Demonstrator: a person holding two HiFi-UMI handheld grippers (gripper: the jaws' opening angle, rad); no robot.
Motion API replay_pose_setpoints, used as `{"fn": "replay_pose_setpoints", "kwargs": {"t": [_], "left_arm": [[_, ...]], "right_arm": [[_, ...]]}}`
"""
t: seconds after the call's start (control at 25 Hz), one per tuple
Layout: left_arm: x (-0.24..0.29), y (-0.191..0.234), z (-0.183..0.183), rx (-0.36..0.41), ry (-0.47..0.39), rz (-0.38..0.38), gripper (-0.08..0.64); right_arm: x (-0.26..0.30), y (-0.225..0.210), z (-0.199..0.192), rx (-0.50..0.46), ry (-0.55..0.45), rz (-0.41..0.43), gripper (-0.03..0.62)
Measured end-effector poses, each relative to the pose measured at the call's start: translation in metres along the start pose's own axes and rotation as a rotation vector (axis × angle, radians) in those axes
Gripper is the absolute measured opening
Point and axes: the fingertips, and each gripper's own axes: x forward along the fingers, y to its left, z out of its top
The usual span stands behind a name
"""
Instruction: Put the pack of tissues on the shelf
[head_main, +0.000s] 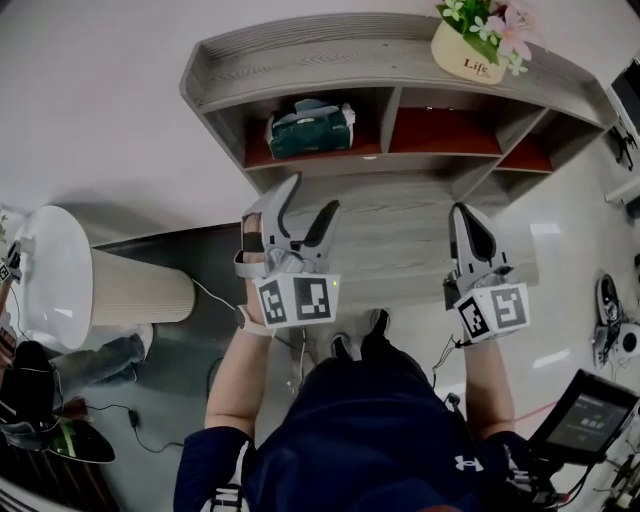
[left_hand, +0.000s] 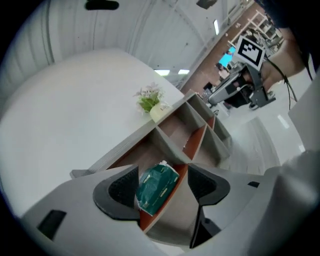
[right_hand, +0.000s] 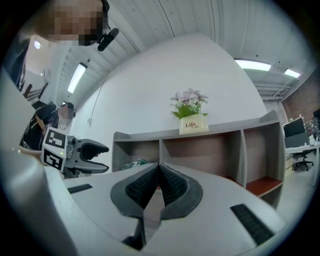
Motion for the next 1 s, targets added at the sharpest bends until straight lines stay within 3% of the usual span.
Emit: {"fn": "replay_pose_setpoints", "kwargs": {"t": [0.2,0.4,0.72,1.0], "left_arm": [[-0.035,0.002,0.026,-0.117,-0.124,0.026,0.185],[-0.066,0.012,0.051,-0.173,-0.233,0.078,0.067],[-0.082,0.007,0.058,-0.257,-0.26,0.047,0.057],[-0.085,0.005,0.062,-0.274,-0.278,0.057,0.057]], "right_arm": [[-0.015,0.002,0.021,0.034,-0.074,-0.011,0.009],[-0.032,0.009,0.039,0.015,-0.105,-0.03,0.009],[-0.052,0.018,0.052,0.002,-0.133,-0.043,0.009],[-0.058,0.024,0.056,-0.015,-0.132,-0.039,0.009]]}}
